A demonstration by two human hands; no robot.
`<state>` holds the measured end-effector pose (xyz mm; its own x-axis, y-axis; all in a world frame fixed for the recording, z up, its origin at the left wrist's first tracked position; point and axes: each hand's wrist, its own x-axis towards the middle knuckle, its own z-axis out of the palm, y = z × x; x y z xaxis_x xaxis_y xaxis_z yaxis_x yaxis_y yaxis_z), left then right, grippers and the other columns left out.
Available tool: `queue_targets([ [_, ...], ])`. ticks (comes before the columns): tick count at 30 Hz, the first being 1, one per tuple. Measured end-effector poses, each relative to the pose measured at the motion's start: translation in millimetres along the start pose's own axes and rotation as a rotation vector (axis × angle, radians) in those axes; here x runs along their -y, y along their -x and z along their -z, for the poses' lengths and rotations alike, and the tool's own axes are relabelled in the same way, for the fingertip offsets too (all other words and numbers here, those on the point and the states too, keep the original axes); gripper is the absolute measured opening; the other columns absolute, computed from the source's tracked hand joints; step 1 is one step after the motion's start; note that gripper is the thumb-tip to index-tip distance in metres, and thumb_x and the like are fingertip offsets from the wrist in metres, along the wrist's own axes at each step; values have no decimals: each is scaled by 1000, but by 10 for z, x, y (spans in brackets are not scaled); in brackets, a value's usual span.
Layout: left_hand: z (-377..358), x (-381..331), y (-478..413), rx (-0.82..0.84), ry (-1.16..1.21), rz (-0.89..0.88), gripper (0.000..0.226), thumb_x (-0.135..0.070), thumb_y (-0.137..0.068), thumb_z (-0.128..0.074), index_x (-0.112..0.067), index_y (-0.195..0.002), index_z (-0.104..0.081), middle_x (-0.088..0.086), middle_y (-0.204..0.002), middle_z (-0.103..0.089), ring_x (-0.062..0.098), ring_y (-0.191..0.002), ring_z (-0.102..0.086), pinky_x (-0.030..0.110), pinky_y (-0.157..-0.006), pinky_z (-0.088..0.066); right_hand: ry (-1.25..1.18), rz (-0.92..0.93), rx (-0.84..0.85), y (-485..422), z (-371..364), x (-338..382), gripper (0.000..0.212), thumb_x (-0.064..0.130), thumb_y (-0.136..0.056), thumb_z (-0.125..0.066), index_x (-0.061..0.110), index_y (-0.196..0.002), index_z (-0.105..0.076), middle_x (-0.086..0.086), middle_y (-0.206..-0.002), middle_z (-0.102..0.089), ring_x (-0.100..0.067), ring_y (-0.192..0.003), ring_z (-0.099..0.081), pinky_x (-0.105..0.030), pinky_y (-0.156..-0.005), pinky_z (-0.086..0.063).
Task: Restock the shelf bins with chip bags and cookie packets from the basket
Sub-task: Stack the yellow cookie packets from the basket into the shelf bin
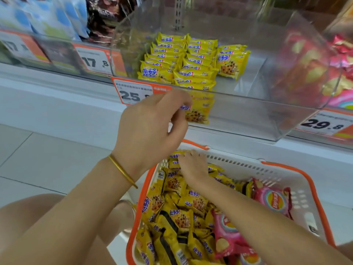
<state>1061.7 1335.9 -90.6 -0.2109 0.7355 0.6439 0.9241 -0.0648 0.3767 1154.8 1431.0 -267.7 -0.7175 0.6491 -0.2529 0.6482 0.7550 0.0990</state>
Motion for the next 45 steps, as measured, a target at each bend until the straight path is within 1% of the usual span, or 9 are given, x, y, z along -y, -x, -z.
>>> queue_targets([
  [7, -103, -58, -423, -50, -143, -195, 26, -14, -85, -49, -9, -104, -66, 6, -107, -64, 32, -100, -57, 44, -81, -43, -432, 172, -59, 1259, 1731, -623, 31, 52, -88, -52, 28, -107, -50, 12, -92, -56, -5, -85, -54, -24, -73, -43],
  [10, -225, -71, -600, -17, -268, -157, 24, -23, -89, -46, -14, -94, -67, 3, -102, -66, 30, -99, -58, 39, -80, -38, -524, 126, -358, 1333, 2432, -936, 25, 44, -84, -62, 24, -97, -57, 8, -75, -50, -8, -66, -45, -24, -63, -33],
  [13, -337, -31, -654, 1, -348, -96, 27, -27, -89, -44, -14, -82, -68, 3, -92, -68, 30, -95, -59, 38, -78, -35, -372, -7, -477, 901, 2779, -1237, 28, 29, -85, -65, 12, -107, -59, 1, -91, -50, -13, -83, -44, -23, -65, -29],
  [17, -383, 9, -603, 31, -353, -67, 39, -34, -93, -37, -14, -83, -69, 3, -88, -69, 31, -92, -60, 40, -83, -40, -160, -120, -348, 76, 2768, -1412, 35, 28, -81, -72, 10, -109, -61, -6, -108, -58, -26, -98, -55, -30, -80, -46],
  [21, -400, 14, -606, 28, -394, -105, 43, -34, -96, -35, -12, -83, -70, 5, -84, -69, 31, -87, -60, 41, -83, -36, -48, -161, -135, -472, 2526, -1412, 42, 24, -80, -75, 4, -114, -61, -11, -116, -62, -28, -86, -58, -32, -72, -47],
  [28, -424, 32, -592, 41, -396, -109, 45, -33, -96, -32, -11, -83, -70, 4, -84, -68, 31, -88, -59, 40, -83, -35, -120, -246, -292, -847, 2248, -1554, 38, 10, -82, -71, 6, -115, -55, -16, -127, -46, -34, -105, -58, -33, -82, -45],
  [38, -330, 11, -563, -64, -249, -202, 32, -28, -94, -42, -10, -94, -69, 4, -99, -67, 31, -98, -59, 40, -82, -39, -76, -301, -362, -613, 2395, -1500, 37, 19, -83, -69, 14, -117, -53, -9, -123, -58, -30, -118, -50, -33, -80, -42],
  [42, -154, -39, -332, -72, -161, -216, 24, -19, -91, -48, -9, -96, -70, 3, -105, -67, 32, -99, -58, 43, -80, -42, -424, -19, -646, 273, 2624, -1179, 19, 21, -80, -71, 22, -92, -57, 4, -88, -60, -14, -86, -60, -30, -76, -49],
  [45, -62, -18, -94, -62, -144, -211, 25, -12, -89, -48, -7, -98, -71, 5, -109, -67, 36, -98, -59, 48, -80, -44, -762, 258, -424, 888, 2248, -847, 11, 16, -80, -69, 24, -81, -62, 11, -62, -60, -3, -56, -60, -14, -51, -45],
])
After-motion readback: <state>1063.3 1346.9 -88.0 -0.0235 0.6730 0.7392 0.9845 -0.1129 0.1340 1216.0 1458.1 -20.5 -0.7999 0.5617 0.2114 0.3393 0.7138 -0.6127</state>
